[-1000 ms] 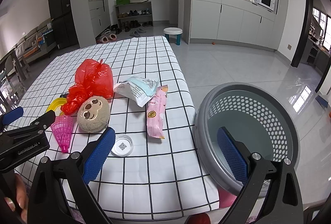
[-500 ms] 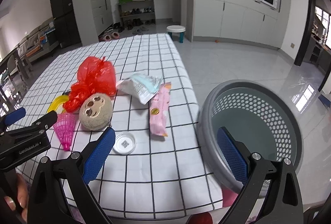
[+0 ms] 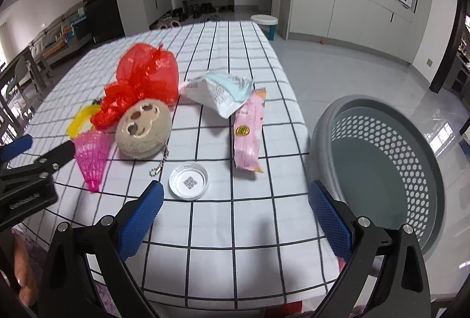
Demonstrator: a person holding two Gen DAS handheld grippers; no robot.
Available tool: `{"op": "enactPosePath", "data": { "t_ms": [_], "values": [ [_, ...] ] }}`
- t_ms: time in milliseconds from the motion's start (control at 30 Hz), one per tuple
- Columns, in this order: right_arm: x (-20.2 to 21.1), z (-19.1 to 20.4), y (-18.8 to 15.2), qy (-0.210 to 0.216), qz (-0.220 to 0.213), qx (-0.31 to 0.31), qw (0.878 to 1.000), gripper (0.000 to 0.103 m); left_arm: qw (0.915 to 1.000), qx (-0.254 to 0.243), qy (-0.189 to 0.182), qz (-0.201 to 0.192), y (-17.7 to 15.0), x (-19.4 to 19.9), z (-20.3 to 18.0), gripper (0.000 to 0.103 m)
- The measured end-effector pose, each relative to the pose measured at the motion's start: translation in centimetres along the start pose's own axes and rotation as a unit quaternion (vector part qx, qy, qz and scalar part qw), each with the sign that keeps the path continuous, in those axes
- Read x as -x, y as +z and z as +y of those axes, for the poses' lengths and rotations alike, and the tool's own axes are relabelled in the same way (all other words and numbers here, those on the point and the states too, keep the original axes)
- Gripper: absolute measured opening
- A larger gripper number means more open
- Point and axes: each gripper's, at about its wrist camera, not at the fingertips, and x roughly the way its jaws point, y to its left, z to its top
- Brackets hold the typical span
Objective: Collect trash
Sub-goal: 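Move the right tool toward the white QR-code lid on the table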
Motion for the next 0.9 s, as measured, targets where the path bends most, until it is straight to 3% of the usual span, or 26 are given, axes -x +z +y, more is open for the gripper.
{"op": "enactPosePath", "data": {
  "t_ms": [200, 633, 900],
  "values": [
    [-1.6, 0.5, 0.0, 0.017, 0.019, -0.008, 1.0, 0.094, 0.9993, 0.008, 0.015, 0.032, -0.3, -1.1, 1.8, 0.097],
    [-4.4, 2.2, 0.2, 0.002, 0.045, 0.03, 0.999, 0.094, 0.9988, 0.037, -0.022, 0.024, -0.5, -2.5, 2.5, 0.097],
    [-5.4, 2.5, 0.4, -0.009, 0.048, 0.038, 0.998, 0.093, 0.9989, 0.037, -0.015, 0.025, -0.5, -3.2, 2.5, 0.097]
  ]
}}
